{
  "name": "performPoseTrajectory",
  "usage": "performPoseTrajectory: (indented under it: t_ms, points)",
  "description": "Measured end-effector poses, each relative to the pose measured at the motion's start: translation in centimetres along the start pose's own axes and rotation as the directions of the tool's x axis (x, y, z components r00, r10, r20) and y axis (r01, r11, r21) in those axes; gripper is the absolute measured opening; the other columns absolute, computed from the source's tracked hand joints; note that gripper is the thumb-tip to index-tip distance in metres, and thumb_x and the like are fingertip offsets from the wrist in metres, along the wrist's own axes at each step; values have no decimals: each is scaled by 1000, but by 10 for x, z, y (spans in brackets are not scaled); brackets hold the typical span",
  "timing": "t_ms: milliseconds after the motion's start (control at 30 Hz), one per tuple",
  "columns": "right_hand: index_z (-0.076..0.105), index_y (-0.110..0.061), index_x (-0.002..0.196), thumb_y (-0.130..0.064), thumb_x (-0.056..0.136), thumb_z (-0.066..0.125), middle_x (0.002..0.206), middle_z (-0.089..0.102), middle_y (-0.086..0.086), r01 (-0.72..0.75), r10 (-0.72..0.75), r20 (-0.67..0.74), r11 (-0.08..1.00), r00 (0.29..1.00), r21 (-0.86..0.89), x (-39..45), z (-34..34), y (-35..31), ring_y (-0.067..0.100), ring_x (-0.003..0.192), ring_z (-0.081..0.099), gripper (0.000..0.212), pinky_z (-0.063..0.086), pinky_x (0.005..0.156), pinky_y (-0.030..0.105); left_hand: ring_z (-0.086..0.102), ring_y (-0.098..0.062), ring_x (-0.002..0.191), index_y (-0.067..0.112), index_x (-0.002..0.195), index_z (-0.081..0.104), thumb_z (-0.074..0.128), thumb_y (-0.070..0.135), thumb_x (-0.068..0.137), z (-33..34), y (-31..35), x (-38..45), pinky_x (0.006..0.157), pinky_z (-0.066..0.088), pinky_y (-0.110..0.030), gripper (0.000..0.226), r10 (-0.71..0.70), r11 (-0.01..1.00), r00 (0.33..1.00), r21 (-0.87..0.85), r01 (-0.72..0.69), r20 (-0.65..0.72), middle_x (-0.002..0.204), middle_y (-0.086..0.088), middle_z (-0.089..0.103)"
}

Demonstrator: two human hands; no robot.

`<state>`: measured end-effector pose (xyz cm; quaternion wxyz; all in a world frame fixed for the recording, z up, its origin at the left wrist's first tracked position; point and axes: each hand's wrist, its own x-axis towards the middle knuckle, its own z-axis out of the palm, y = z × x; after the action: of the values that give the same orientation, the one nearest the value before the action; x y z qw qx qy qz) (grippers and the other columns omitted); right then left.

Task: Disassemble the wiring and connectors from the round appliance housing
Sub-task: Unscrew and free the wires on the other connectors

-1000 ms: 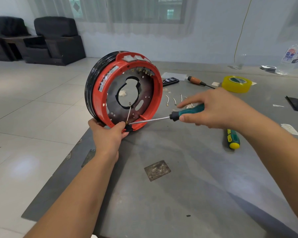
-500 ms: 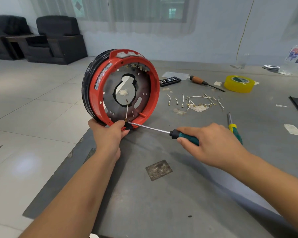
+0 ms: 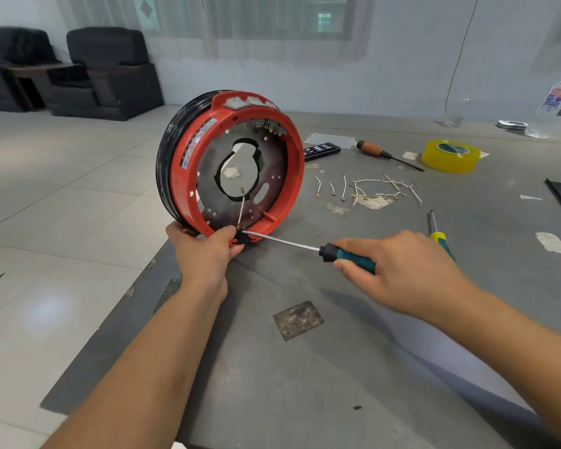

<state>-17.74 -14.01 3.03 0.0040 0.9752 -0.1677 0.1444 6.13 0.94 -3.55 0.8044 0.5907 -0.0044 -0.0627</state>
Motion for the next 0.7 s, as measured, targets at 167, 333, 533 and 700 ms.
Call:
performPoseTrajectory:
  t_ms: [167, 333, 533, 700]
  points:
    - [52, -57, 133, -68, 87, 23, 74, 59, -7, 87, -90, -19, 986, 996, -141, 15, -29, -5, 25, 77, 61, 56, 27, 49, 26, 77, -22, 83, 21, 128, 44, 80, -4, 82, 0, 1, 0, 65, 65, -31, 63, -13, 1000, 1000, -5, 13, 3, 121, -10, 63]
    - [56, -58, 128, -65, 92, 32, 86, 69, -9, 150, -149, 16, 969, 989, -198, 32, -52, -7, 21, 73, 46, 44, 29, 51, 27, 76, -25, 90, 23, 123, 43, 78, -4, 83, 0, 1, -4, 65, 65, -32, 59, 11, 1000, 1000, 23, -11, 13, 120, -10, 62]
    - [58, -51, 124, -64, 91, 27, 82, 64, -6, 124, -124, 14, 964, 992, -233, 25, -43, -13, 26, 76, 57, 47, 25, 51, 27, 74, -21, 85, 29, 107, 42, 75, -6, 84, 2, 2, -8, 61, 63, -28, 52, 50, 999, 999, 11, -51, 14, 108, -4, 59]
    - [53, -48, 131, -66, 92, 25, 68, 52, -7, 17, -25, -33, 977, 999, -211, 4, -15, -16, 27, 69, 61, 51, 32, 50, 27, 75, -20, 85, 25, 121, 41, 76, -4, 85, 3, 2, -7, 64, 64, -29, 58, 24, 1000, 1000, 9, -24, 5, 113, -3, 59]
